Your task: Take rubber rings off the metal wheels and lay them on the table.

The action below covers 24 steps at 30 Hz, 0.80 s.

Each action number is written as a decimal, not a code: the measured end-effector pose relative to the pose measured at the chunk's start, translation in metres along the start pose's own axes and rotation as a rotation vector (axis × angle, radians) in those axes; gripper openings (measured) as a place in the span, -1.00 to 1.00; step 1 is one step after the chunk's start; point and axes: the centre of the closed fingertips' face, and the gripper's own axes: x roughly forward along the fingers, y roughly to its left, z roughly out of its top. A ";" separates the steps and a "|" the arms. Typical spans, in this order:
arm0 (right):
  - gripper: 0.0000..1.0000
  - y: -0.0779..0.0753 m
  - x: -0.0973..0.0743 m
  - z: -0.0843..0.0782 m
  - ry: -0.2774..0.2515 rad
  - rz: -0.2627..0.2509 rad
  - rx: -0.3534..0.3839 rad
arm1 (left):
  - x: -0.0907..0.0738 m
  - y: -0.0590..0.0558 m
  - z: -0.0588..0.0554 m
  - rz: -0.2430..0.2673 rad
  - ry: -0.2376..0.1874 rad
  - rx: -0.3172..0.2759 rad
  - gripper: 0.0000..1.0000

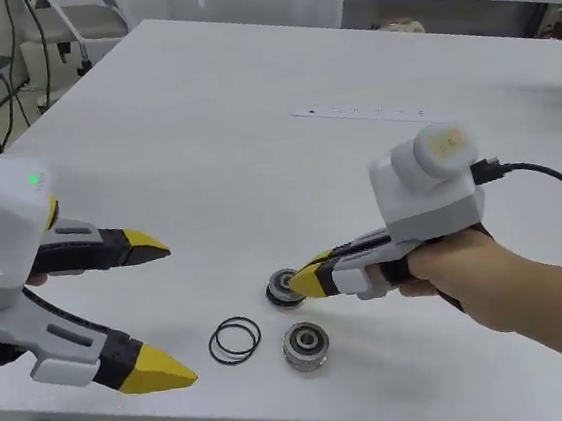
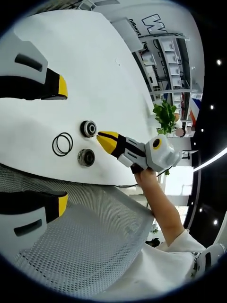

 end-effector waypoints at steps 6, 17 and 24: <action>-0.91 -0.009 -0.009 -0.006 -0.014 -0.010 -0.014 | 0.010 0.008 0.010 -0.020 0.007 0.039 0.51; -0.74 -0.019 -0.004 -0.013 -0.030 -0.001 -0.031 | 0.033 0.035 0.045 -0.009 -0.033 0.091 0.42; -0.69 -0.019 0.002 -0.016 -0.021 0.005 -0.072 | 0.058 0.049 0.058 0.000 -0.038 0.119 0.32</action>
